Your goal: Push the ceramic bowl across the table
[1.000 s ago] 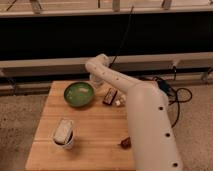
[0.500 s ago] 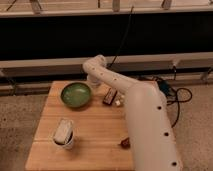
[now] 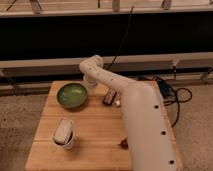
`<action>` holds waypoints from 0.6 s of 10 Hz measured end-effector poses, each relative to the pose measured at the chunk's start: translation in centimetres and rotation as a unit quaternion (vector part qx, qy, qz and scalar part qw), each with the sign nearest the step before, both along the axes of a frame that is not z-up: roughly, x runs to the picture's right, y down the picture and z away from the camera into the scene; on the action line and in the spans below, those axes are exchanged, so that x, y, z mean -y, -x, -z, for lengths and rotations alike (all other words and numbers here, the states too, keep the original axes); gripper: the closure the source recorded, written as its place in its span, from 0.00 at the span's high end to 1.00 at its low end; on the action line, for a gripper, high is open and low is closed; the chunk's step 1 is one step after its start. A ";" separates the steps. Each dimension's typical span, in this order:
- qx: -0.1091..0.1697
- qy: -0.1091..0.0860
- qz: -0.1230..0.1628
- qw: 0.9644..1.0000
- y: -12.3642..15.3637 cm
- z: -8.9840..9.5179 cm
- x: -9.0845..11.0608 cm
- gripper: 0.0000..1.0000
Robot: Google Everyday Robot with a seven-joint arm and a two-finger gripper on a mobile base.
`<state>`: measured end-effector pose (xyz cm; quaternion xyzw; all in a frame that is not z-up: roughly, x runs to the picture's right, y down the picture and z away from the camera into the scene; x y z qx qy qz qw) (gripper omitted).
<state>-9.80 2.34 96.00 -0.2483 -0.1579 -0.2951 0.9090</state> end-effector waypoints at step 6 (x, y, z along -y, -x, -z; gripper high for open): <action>0.040 -0.002 0.040 0.998 2.9 1.2 -0.9 0.00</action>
